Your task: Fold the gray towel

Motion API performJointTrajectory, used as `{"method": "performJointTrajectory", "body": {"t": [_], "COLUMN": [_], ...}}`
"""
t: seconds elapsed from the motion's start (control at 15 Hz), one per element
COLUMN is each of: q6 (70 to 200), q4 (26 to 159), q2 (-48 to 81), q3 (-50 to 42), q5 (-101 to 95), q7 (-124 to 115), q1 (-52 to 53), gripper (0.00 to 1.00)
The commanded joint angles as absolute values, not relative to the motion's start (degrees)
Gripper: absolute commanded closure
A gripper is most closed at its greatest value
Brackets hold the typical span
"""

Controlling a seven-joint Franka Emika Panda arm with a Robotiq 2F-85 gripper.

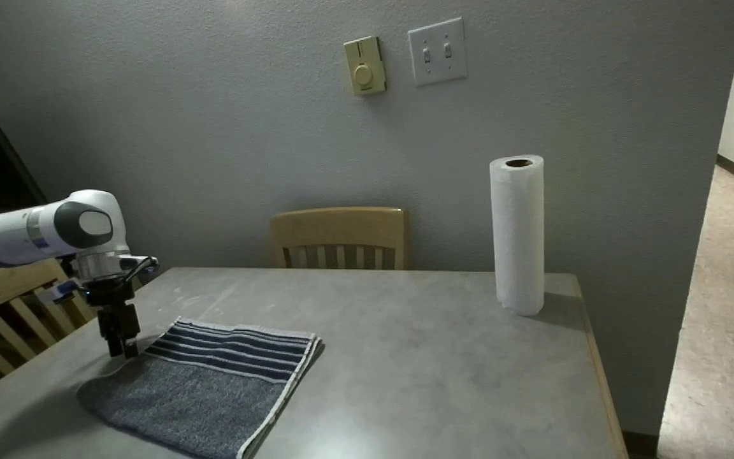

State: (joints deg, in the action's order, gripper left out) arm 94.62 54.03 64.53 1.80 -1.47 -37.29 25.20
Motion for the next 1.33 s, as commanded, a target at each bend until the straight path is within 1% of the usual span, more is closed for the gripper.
{"method": "performJointTrajectory", "body": {"t": [0.0,1.13,1.2,1.27], "q6": [93.16,88.52,88.17,88.11], "q4": [50.20,41.01,40.72,40.61], "q2": [66.67,72.81,72.92,72.99], "q3": [1.09,-0.80,-0.87,-0.99], "q5": [-3.09,-10.28,-10.29,-10.34], "q7": [-36.04,-37.06,-37.20,-37.27], "q1": [25.70,27.90,27.93,27.96], "gripper": [0.00,0.00,0.01,0.05]}}
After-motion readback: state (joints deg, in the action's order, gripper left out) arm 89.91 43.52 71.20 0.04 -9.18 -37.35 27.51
